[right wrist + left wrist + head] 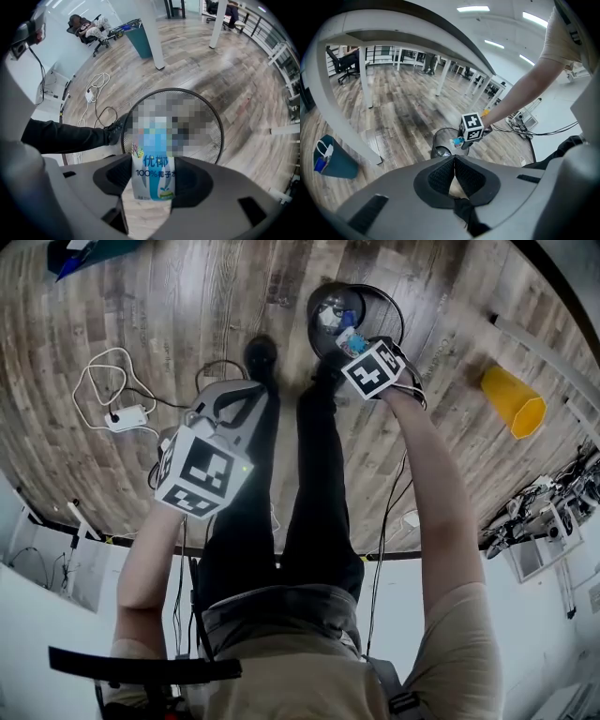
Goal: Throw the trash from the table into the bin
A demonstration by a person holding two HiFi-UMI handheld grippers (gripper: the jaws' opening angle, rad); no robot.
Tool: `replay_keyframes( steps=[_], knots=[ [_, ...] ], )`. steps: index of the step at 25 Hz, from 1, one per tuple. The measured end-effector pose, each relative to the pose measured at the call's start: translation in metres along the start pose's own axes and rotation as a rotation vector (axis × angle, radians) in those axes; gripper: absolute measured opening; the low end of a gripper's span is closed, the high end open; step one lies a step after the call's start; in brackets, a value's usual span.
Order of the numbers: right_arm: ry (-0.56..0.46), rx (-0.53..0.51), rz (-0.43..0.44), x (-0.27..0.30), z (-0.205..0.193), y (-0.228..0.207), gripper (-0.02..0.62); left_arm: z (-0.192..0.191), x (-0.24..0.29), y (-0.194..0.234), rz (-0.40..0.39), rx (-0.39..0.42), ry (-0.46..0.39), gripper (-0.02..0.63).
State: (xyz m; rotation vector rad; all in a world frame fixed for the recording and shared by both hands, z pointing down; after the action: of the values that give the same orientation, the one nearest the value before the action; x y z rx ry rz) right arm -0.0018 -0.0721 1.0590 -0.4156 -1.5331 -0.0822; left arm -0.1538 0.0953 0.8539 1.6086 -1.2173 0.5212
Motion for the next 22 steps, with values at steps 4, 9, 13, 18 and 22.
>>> replay_keyframes(
  steps=[4, 9, 13, 18, 22],
  knots=[
    [0.012, 0.032, 0.011, 0.009, -0.004, -0.005, 0.253, 0.003, 0.006, 0.003, -0.005, 0.0, 0.006, 0.014],
    [0.028, 0.064, -0.004, 0.015, -0.013, -0.016, 0.255, 0.012, 0.017, -0.001, -0.023, -0.006, 0.003, 0.014],
    [0.023, 0.09, -0.02, 0.017, -0.015, -0.02, 0.258, 0.016, 0.02, -0.003, -0.033, 0.002, 0.006, 0.014],
    [0.028, 0.107, -0.009, 0.014, -0.021, -0.022, 0.264, 0.022, 0.017, -0.002, -0.026, -0.003, 0.005, 0.014],
    [0.023, 0.12, -0.016, 0.01, -0.025, -0.026, 0.264, 0.029, 0.016, 0.0, -0.016, -0.012, -0.008, 0.014]
  ],
)
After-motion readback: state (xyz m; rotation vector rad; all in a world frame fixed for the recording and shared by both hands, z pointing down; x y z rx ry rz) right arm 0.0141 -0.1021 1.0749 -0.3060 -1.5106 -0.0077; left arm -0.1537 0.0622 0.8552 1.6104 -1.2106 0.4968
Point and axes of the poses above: the fingertips, and each gripper's own axes: x forward along the fingers, y to its left, z out of its top, the point moved 7 cm from there along -x, backward along the fingers, and after that the axes turned 13 degrees about -x, right-handed, at the moved point
